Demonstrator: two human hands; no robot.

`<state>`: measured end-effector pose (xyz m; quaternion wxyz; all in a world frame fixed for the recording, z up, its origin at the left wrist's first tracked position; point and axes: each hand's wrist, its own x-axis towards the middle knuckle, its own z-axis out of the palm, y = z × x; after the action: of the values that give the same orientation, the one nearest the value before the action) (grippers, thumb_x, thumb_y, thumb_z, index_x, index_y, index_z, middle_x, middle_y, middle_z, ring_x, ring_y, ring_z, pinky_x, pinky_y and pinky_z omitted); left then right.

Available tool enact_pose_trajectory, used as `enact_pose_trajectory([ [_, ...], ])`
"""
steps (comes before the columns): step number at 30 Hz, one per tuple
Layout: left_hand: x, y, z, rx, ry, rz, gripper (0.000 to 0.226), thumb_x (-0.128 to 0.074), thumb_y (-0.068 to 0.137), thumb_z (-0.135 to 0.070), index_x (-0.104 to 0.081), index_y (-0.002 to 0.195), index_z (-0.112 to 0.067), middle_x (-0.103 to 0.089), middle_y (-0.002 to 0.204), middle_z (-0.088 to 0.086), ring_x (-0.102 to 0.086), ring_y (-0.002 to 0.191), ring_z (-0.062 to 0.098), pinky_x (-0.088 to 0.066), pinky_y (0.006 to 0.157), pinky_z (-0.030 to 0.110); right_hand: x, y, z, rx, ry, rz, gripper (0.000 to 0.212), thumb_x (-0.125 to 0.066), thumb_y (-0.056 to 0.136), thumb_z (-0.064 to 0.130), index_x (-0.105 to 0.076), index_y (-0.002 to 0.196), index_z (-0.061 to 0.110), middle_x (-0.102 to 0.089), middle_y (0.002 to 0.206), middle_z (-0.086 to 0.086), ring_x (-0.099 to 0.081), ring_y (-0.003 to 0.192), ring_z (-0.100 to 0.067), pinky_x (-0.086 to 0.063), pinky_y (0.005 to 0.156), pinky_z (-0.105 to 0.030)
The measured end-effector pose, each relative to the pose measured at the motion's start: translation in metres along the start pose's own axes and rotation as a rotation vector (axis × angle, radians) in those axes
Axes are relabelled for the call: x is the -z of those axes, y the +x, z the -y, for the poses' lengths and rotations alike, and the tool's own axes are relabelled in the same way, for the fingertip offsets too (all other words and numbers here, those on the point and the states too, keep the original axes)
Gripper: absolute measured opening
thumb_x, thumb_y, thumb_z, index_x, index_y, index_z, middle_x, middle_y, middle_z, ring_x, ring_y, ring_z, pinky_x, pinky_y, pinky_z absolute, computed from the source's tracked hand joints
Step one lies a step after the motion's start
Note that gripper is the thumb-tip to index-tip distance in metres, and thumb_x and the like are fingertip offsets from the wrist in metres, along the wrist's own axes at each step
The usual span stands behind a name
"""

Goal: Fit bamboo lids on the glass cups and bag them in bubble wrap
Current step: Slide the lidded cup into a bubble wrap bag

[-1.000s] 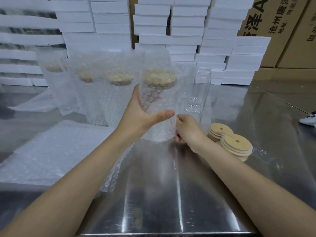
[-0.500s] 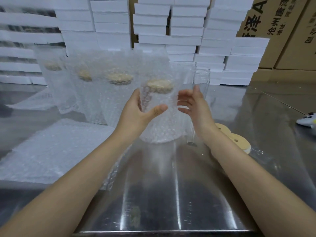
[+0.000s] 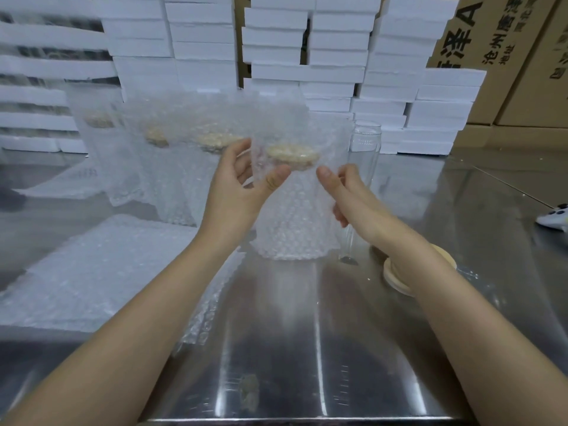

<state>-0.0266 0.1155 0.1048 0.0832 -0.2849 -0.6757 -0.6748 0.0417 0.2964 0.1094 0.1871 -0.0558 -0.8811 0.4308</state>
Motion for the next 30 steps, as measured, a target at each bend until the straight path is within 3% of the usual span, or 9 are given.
enact_pose_trajectory([
  [3, -0.004, -0.004, 0.002, 0.052, 0.125, 0.107, 0.121, -0.079, 0.054, -0.069, -0.018, 0.15, -0.028, -0.036, 0.152, -0.006, -0.039, 0.137, 0.008, -0.036, 0.11, 0.03, 0.007, -0.002, 0.006, 0.092, -0.085, -0.167, 0.044, -0.041, 0.083, 0.071, -0.041, 0.081, 0.028, -0.053, 0.082, 0.003, -0.055, 0.063, -0.012, -0.042, 0.059, -0.029],
  [8, -0.01, -0.006, 0.007, 0.128, 0.18, 0.179, 0.128, -0.074, 0.05, -0.07, -0.004, 0.152, -0.036, -0.021, 0.158, -0.007, -0.022, 0.134, -0.005, -0.028, 0.102, 0.021, 0.016, -0.013, 0.016, -0.249, -0.186, 0.241, 0.021, -0.044, 0.092, 0.027, -0.048, 0.102, 0.008, -0.063, 0.089, -0.012, -0.071, 0.063, -0.031, -0.053, 0.055, -0.029],
  [9, -0.01, -0.006, 0.007, 0.124, 0.179, 0.163, 0.125, -0.075, 0.052, -0.068, -0.007, 0.151, -0.035, -0.025, 0.156, -0.008, -0.025, 0.134, -0.005, -0.03, 0.102, 0.021, 0.015, -0.015, 0.017, -0.287, -0.235, 0.334, 0.03, -0.049, 0.093, 0.024, -0.043, 0.116, 0.007, -0.065, 0.093, -0.014, -0.072, 0.069, -0.031, -0.055, 0.058, -0.03],
  [12, -0.008, -0.005, 0.007, 0.079, 0.193, 0.096, 0.106, -0.081, 0.064, -0.056, -0.025, 0.148, -0.025, -0.046, 0.144, -0.009, -0.045, 0.13, 0.006, -0.04, 0.108, 0.033, -0.001, -0.018, 0.015, -0.311, -0.264, 0.475, 0.103, -0.069, 0.084, 0.042, 0.004, 0.152, 0.019, -0.06, 0.127, -0.015, -0.067, 0.106, -0.023, -0.053, 0.073, -0.025],
  [15, -0.01, -0.005, 0.005, 0.037, 0.208, 0.018, 0.092, -0.082, 0.069, -0.047, -0.037, 0.144, -0.019, -0.051, 0.139, -0.004, -0.049, 0.127, 0.012, -0.042, 0.107, 0.038, -0.037, -0.019, 0.013, -0.172, -0.168, 0.258, 0.128, -0.074, 0.074, 0.057, 0.016, 0.152, 0.013, -0.017, 0.161, -0.003, -0.027, 0.145, -0.018, -0.033, 0.106, -0.023],
  [17, -0.009, -0.004, 0.006, 0.015, 0.241, -0.033, 0.089, -0.082, 0.071, -0.043, -0.038, 0.144, -0.017, -0.05, 0.141, -0.002, -0.047, 0.129, 0.013, -0.039, 0.109, 0.036, -0.065, -0.02, 0.009, -0.087, -0.1, 0.081, 0.117, -0.073, 0.078, 0.053, 0.003, 0.152, 0.006, -0.024, 0.158, -0.008, -0.03, 0.143, -0.02, -0.031, 0.113, -0.03],
  [22, 0.001, 0.005, 0.011, 0.006, 0.316, -0.112, 0.091, -0.079, 0.073, -0.046, -0.034, 0.148, -0.021, -0.043, 0.148, -0.005, -0.041, 0.133, 0.009, -0.033, 0.108, 0.022, -0.1, -0.005, 0.0, -0.039, 0.006, -0.065, 0.102, -0.071, 0.079, 0.056, -0.017, 0.15, 0.006, -0.038, 0.15, -0.01, -0.041, 0.136, -0.023, -0.04, 0.108, -0.041],
  [25, 0.006, 0.009, 0.011, 0.005, 0.349, -0.108, 0.084, -0.076, 0.076, -0.048, -0.038, 0.146, -0.021, -0.048, 0.144, -0.006, -0.045, 0.13, 0.008, -0.035, 0.103, 0.019, -0.108, 0.011, -0.003, -0.036, 0.014, -0.145, 0.11, -0.073, 0.073, 0.061, -0.015, 0.15, 0.008, -0.03, 0.15, -0.006, -0.036, 0.138, -0.022, -0.035, 0.107, -0.029],
  [30, 0.013, 0.006, 0.013, -0.192, 0.58, -0.233, 0.045, -0.069, 0.082, -0.048, -0.062, 0.112, -0.014, -0.068, 0.101, 0.001, -0.064, 0.092, 0.018, -0.053, 0.078, 0.035, -0.12, 0.032, -0.003, 0.013, 0.232, -0.194, 0.126, -0.085, 0.065, 0.05, 0.0, 0.153, 0.021, -0.012, 0.151, 0.008, -0.016, 0.142, -0.007, -0.017, 0.101, -0.01],
])
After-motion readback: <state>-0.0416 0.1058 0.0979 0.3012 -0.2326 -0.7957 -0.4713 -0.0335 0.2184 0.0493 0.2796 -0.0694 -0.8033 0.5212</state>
